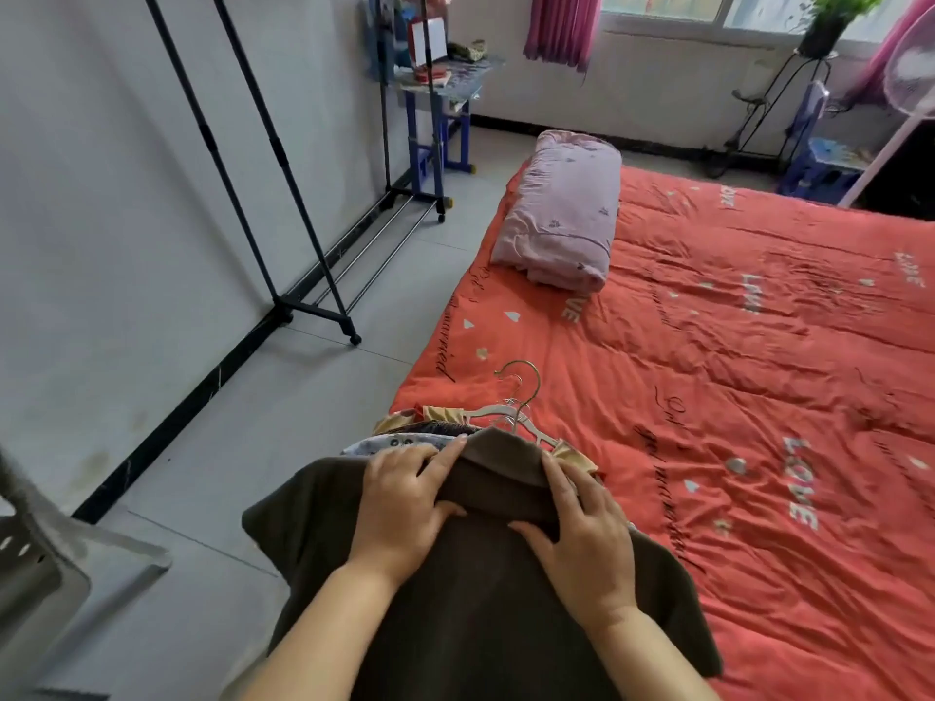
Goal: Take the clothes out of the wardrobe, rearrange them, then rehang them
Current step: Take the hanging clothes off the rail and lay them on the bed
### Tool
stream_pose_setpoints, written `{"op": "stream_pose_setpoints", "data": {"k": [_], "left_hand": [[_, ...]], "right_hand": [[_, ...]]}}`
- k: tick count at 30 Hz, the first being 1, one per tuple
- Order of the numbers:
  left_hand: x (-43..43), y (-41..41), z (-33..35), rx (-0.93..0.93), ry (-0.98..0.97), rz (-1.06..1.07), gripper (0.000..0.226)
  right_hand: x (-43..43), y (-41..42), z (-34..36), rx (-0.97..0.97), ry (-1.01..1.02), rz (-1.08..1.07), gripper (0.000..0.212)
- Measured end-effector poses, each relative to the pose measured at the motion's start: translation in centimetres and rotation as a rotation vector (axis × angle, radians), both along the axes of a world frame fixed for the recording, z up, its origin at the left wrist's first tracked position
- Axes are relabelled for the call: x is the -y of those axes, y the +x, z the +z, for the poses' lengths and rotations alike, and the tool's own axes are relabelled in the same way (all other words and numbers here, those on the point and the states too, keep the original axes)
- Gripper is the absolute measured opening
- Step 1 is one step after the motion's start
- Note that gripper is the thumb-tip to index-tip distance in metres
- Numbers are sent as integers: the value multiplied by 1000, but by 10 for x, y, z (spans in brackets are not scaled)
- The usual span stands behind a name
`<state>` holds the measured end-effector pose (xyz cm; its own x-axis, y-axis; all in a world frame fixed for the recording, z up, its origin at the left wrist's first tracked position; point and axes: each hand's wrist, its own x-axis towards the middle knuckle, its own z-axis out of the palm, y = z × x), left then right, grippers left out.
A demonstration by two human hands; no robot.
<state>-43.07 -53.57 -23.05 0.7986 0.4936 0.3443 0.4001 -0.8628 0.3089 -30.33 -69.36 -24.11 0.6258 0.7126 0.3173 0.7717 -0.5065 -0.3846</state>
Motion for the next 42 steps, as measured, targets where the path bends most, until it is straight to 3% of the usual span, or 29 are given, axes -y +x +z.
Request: {"op": "stream_pose_setpoints", "data": {"k": [2,4,10,15,20,24,32,37,42], "left_hand": [[-11,23,-10,-203,-63,95,82],[-19,38,-25,-403,-122,189,80],[-10,28,-64,-631,-270,206,62],[-2,-3,-61,-643,-287,283,56],[-10,-45,-25,-750,-314,336,54],[-16,-102,23,-778,-406,429,46],[30,-318,120,-574,-438,859,51],[111,-472,160,-436,-400,1167,50],[212,-606,185,-363,-376,1440,58]], "right_hand": [[-17,20,-16,-39,-133,-7,88],[-29,35,-32,-149,-294,-4,82],[-23,39,-85,-240,-453,128,73],[-19,24,-84,-201,-535,193,68],[-51,0,-38,-220,-713,338,49],[-86,-38,6,-175,-844,517,44],[-139,-217,105,35,-734,956,48],[-131,-374,155,194,-660,1222,55],[-90,-540,186,294,-567,1476,46]]}}
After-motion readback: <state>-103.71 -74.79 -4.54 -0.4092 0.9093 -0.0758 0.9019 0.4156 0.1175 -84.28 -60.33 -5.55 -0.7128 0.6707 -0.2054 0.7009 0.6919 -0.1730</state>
